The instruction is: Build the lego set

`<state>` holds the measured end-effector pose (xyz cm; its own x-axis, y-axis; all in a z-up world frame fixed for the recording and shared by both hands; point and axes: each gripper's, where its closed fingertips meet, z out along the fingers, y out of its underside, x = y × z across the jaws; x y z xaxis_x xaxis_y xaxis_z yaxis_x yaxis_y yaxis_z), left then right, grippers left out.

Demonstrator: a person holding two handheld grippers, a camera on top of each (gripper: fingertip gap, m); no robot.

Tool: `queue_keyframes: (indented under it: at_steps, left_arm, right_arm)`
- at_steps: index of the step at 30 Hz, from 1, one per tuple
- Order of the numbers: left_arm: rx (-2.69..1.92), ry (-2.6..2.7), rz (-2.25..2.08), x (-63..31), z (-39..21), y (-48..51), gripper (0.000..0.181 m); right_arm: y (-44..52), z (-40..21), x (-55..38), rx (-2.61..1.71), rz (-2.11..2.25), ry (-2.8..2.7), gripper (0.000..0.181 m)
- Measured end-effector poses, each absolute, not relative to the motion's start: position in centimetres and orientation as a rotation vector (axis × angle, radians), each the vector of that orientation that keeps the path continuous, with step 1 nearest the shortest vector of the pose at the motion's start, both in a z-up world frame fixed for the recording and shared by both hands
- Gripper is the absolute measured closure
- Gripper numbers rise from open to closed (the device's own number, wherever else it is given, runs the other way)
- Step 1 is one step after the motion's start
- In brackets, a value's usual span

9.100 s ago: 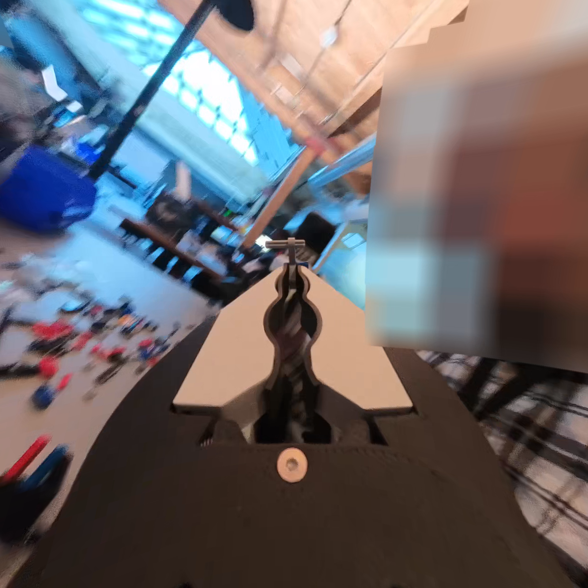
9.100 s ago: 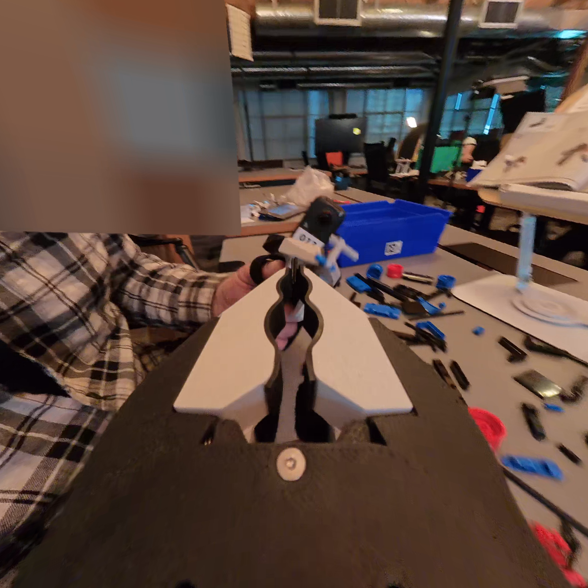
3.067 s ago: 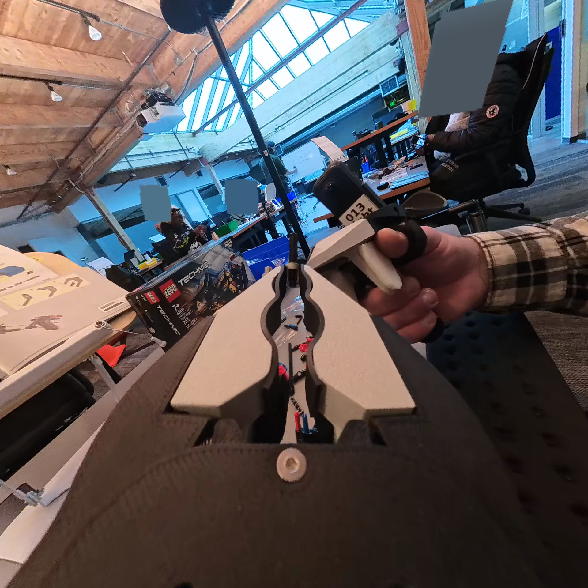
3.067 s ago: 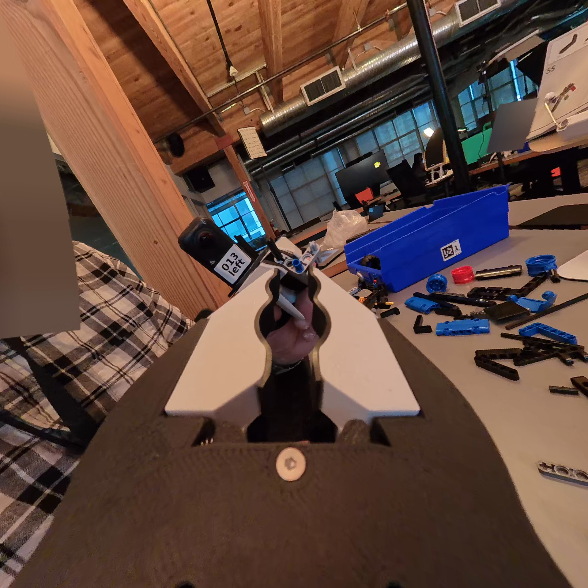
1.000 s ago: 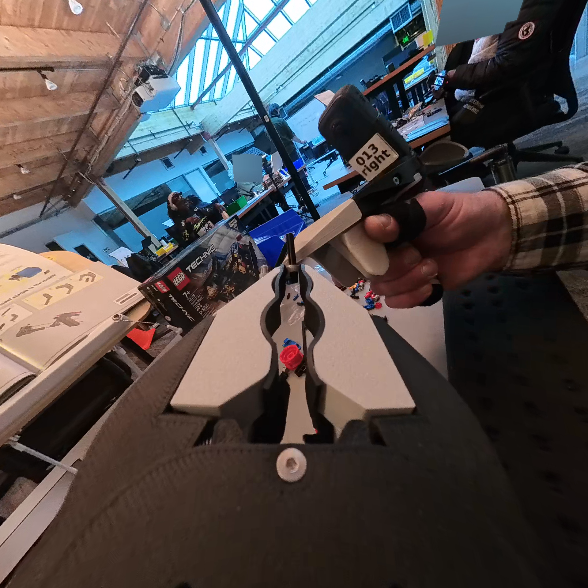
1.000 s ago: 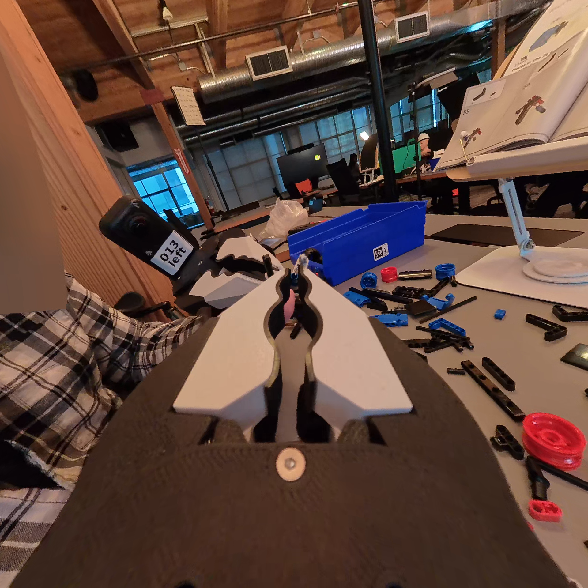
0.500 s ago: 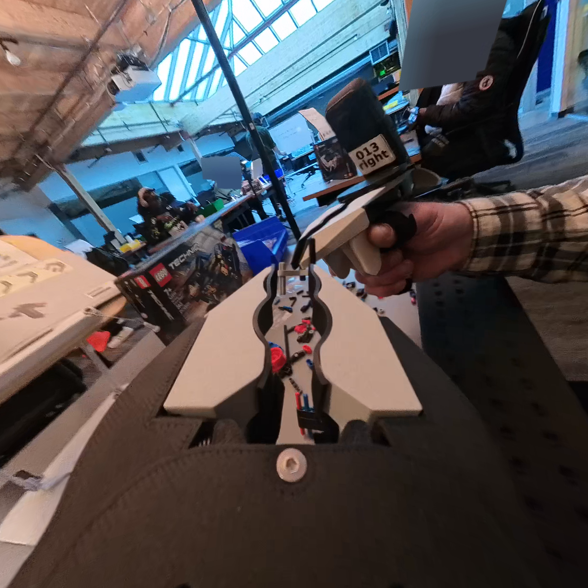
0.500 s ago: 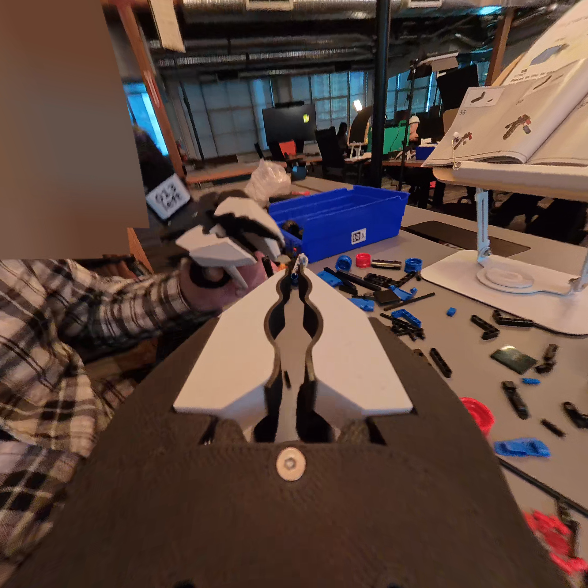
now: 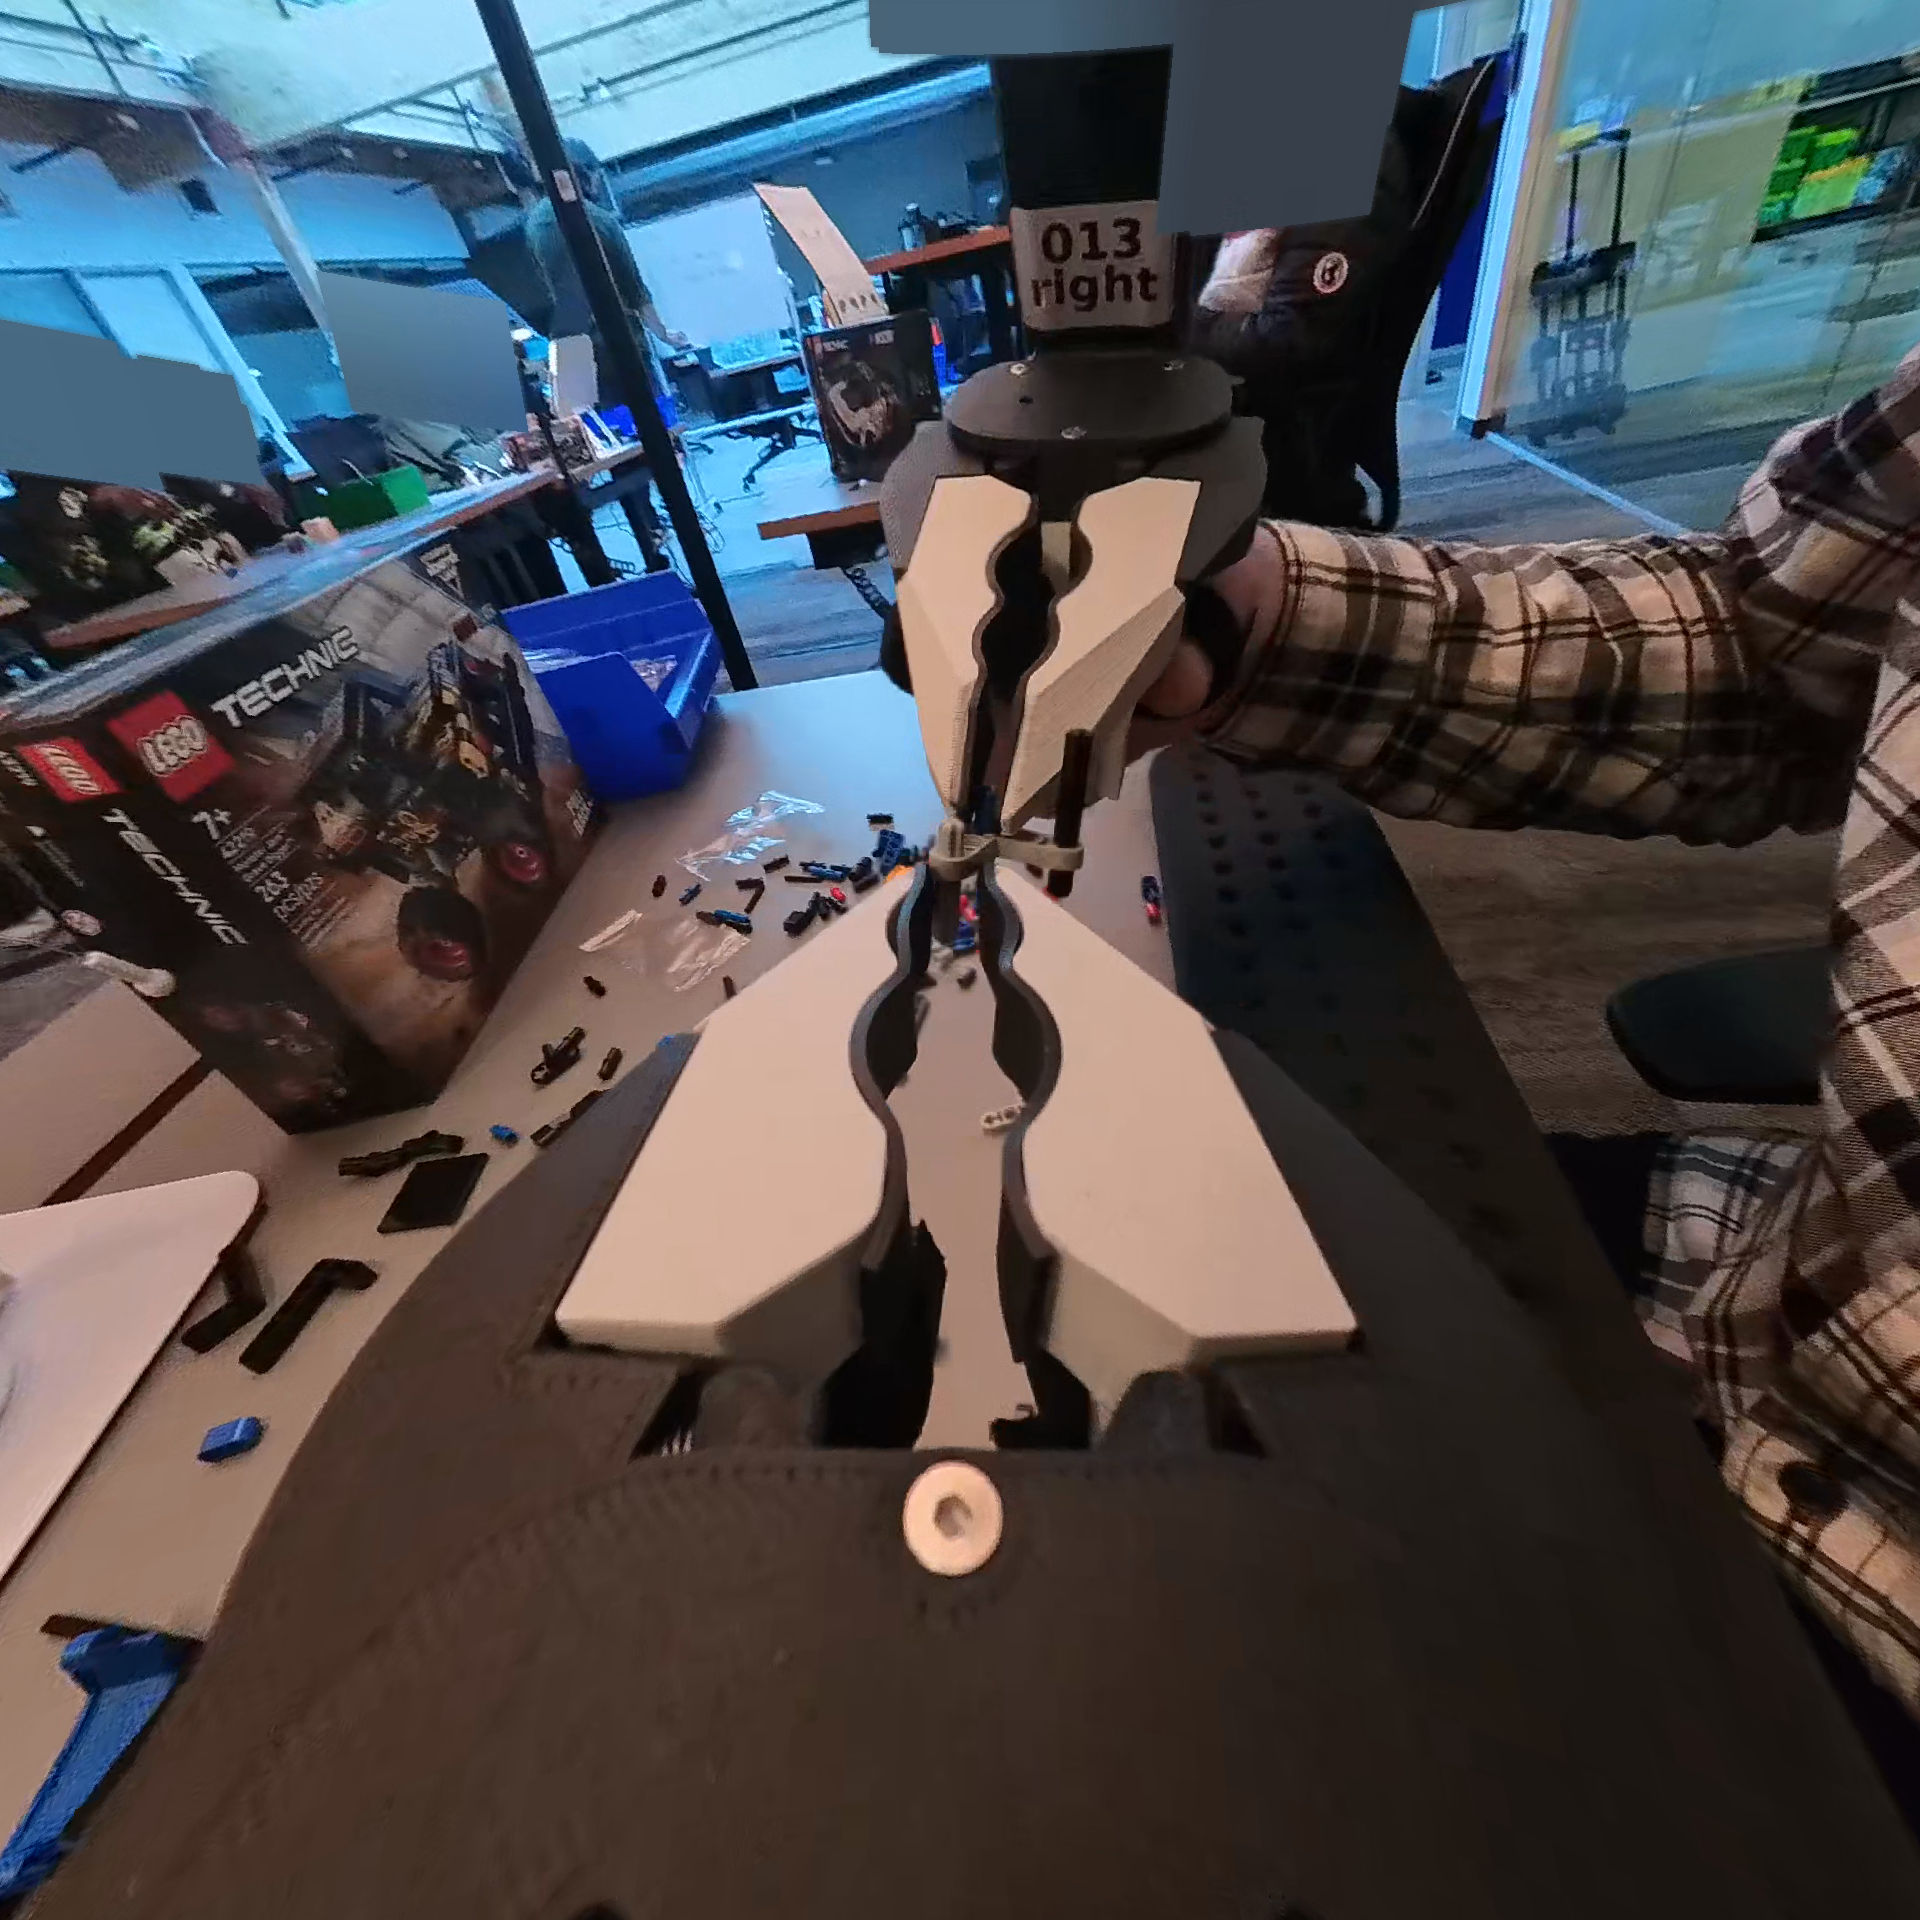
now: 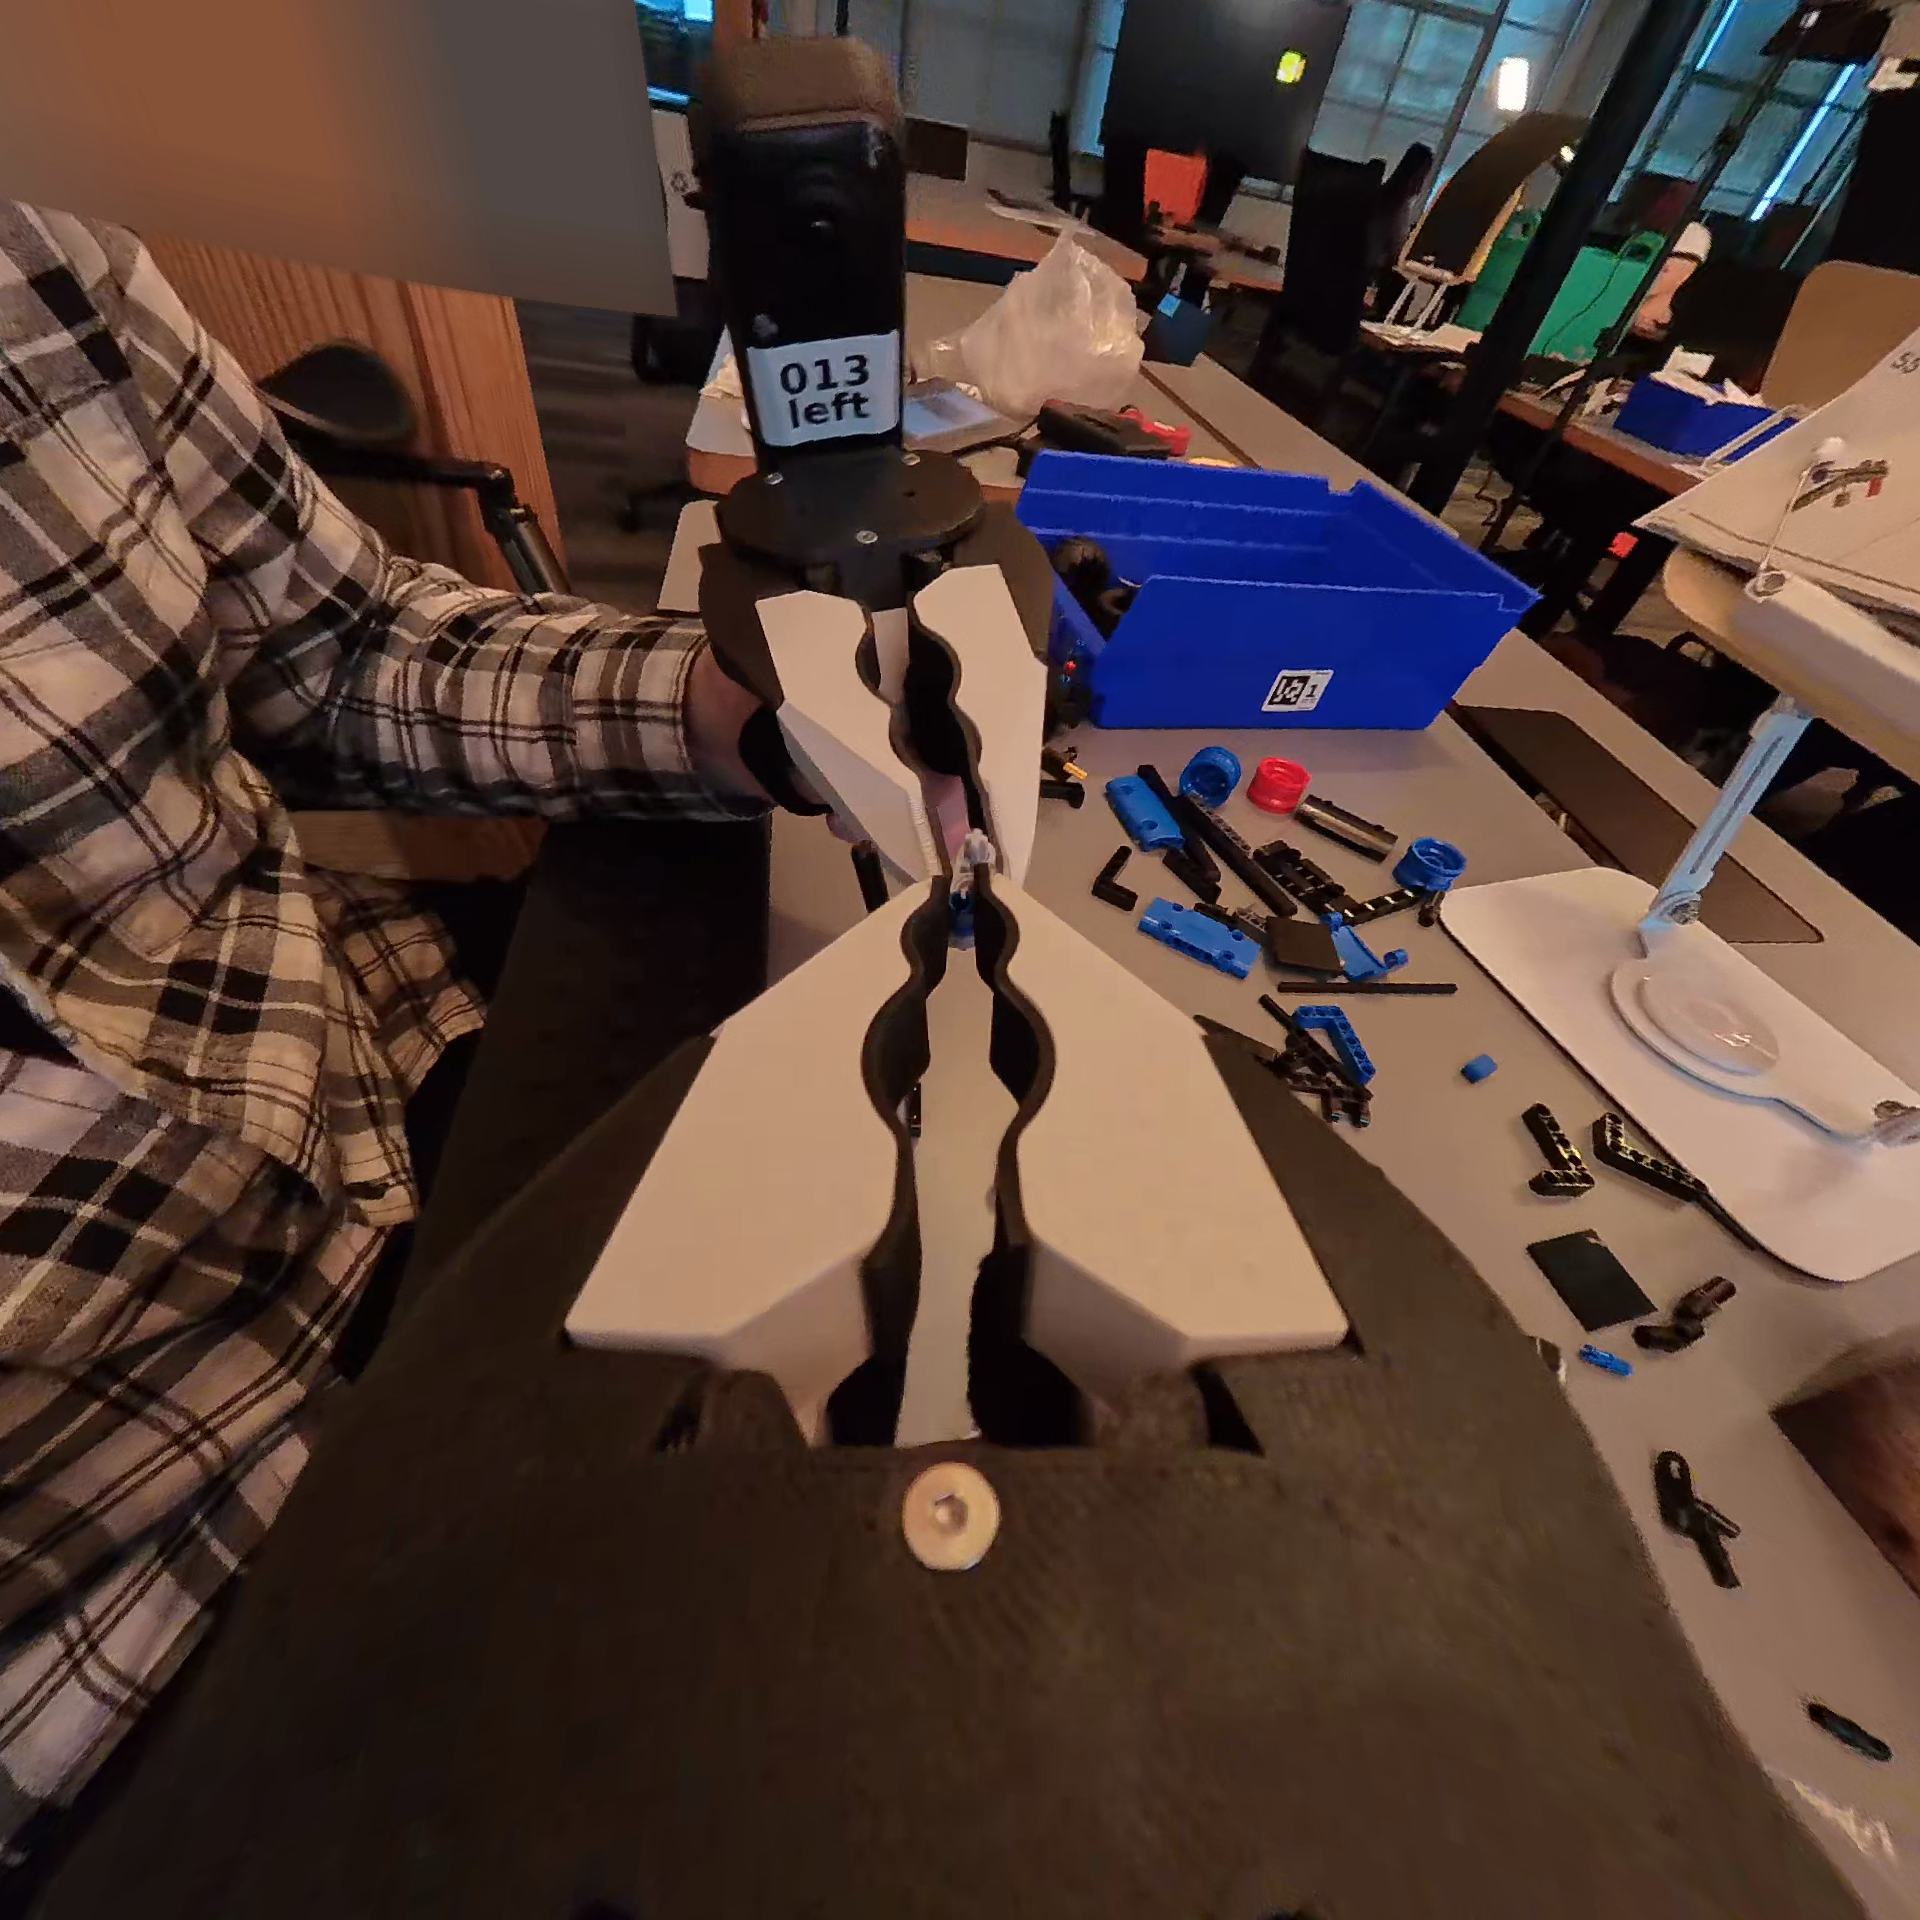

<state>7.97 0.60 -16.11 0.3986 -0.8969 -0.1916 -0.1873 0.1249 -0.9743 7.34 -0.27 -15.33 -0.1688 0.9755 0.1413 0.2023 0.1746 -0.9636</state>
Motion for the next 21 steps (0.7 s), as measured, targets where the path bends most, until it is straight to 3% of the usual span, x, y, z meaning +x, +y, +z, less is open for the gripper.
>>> queue_keyframes:
  at_steps: [4, 7, 13, 18, 21]
  left_arm:
    - [-1.335, 1.016, -0.591, 7.4, -15.4, 1.3, 0.178]
    - [-1.331, 0.936, -0.485, 6.4, -14.8, 2.4, 0.179]
    - [-1.313, 0.845, -0.318, 5.0, -13.8, 3.5, 0.179]
    - [-1.301, 0.839, -0.257, 5.1, -13.7, 3.5, 0.178]
    - [-1.3, 0.854, -0.216, 5.4, -14.0, 3.4, 0.178]
  right_arm:
    - [0.8, -14.4, 7.0, -1.181, 1.089, -1.452, 0.178]
    - [2.1, -13.4, 7.2, -1.213, 1.121, -1.299, 0.158]
    - [2.2, -14.2, 7.3, -1.285, 1.109, -1.194, 0.148]
    - [2.4, -15.1, 5.8, -1.335, 0.972, -1.138, 0.152]
    - [2.6, -14.7, 5.6, -1.329, 0.995, -1.087, 0.171]
